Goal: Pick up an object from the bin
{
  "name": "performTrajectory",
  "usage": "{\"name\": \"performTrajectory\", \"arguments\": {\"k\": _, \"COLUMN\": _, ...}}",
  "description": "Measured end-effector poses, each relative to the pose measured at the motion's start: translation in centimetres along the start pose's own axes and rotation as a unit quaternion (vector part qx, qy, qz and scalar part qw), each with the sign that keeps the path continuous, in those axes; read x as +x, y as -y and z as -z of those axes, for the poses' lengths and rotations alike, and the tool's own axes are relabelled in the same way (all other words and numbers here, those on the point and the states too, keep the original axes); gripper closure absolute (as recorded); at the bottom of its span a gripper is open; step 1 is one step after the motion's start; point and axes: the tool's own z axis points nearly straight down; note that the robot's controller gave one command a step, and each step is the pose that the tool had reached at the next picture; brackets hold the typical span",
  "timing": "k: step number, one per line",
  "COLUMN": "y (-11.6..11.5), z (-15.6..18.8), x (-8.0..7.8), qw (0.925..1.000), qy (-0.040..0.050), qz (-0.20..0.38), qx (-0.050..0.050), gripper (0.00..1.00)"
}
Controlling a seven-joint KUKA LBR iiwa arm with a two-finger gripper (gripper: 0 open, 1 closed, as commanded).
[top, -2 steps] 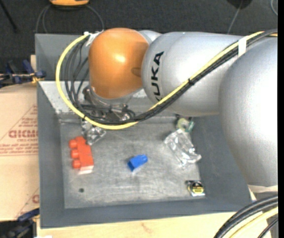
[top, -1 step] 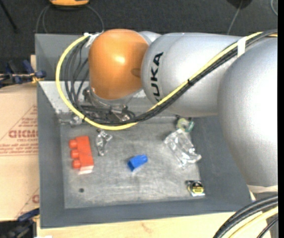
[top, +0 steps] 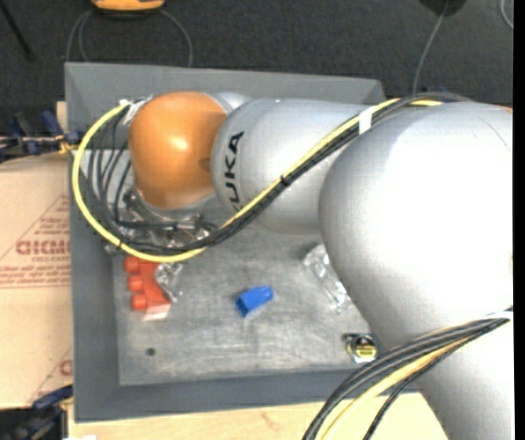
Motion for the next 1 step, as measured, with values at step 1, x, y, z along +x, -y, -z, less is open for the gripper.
{"name": "performTrajectory", "arguments": {"k": 1, "y": 0.01, "z": 0.55, "x": -0.59, "qw": 0.9999, "qy": 0.0160, "qz": -0.002, "qx": 0.003, "gripper": 1.00}}
